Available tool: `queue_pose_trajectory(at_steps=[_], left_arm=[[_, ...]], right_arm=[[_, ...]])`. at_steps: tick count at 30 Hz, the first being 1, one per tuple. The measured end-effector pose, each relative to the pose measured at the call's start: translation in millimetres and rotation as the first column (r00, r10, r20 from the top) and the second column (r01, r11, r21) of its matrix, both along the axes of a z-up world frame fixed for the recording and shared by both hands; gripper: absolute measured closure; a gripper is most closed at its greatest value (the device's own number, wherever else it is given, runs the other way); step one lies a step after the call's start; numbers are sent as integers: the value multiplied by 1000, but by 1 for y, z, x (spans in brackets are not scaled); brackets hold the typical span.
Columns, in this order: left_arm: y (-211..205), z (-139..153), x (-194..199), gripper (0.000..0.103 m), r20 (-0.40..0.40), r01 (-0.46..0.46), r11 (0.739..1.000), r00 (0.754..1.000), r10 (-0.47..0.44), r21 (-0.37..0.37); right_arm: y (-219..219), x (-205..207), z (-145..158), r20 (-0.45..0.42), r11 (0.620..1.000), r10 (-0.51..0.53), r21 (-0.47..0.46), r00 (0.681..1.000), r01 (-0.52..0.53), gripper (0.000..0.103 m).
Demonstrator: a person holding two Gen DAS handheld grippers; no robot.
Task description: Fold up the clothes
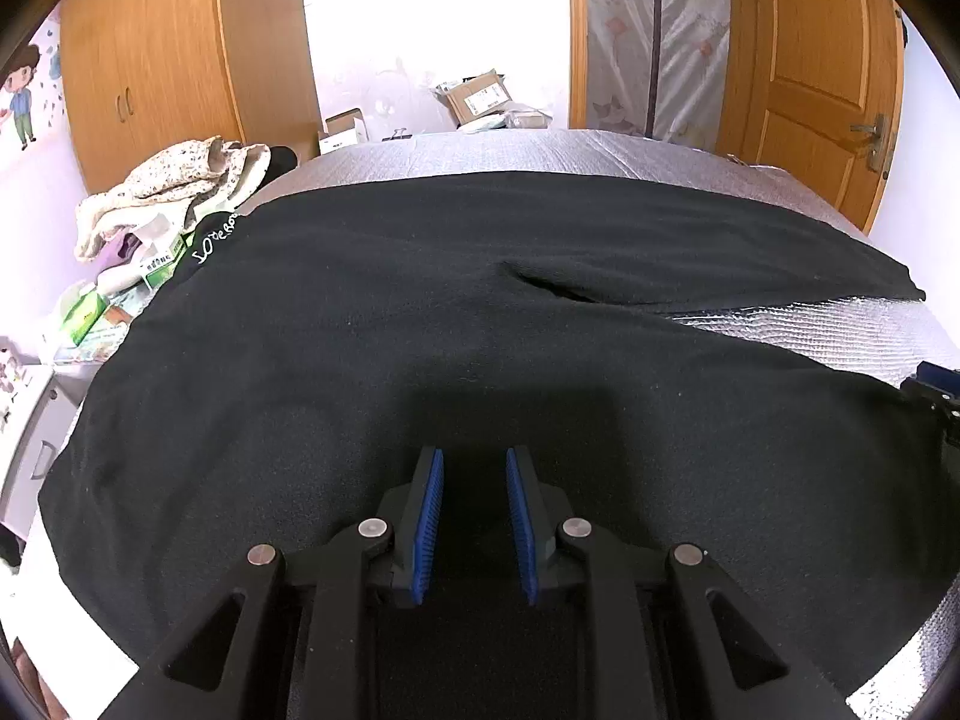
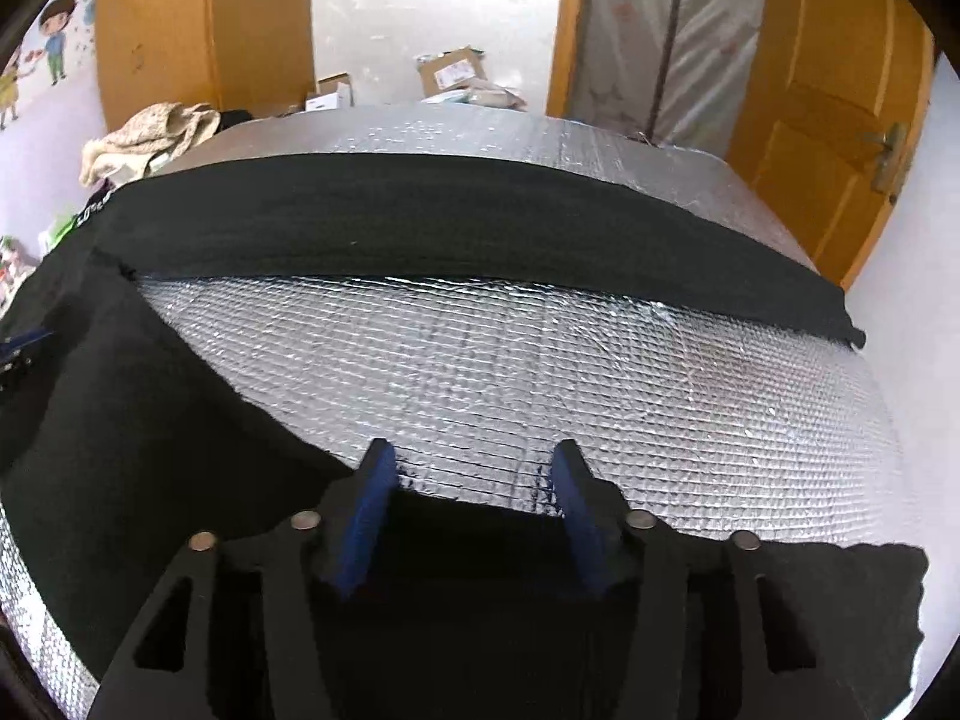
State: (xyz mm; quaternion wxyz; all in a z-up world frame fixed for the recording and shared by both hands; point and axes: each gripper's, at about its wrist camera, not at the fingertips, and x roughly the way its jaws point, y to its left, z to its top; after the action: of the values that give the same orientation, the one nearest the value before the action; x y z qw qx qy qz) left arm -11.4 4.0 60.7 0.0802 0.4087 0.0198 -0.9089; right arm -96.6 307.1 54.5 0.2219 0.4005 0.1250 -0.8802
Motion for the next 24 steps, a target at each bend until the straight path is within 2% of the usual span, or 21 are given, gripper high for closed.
queue_pose_trajectory(at_steps=[24], left_arm=[[3, 0, -1, 81, 3, -1, 1000, 1000, 1, -21]], right_arm=[[0, -2, -1, 18, 1000, -4, -15, 1000, 5, 45]])
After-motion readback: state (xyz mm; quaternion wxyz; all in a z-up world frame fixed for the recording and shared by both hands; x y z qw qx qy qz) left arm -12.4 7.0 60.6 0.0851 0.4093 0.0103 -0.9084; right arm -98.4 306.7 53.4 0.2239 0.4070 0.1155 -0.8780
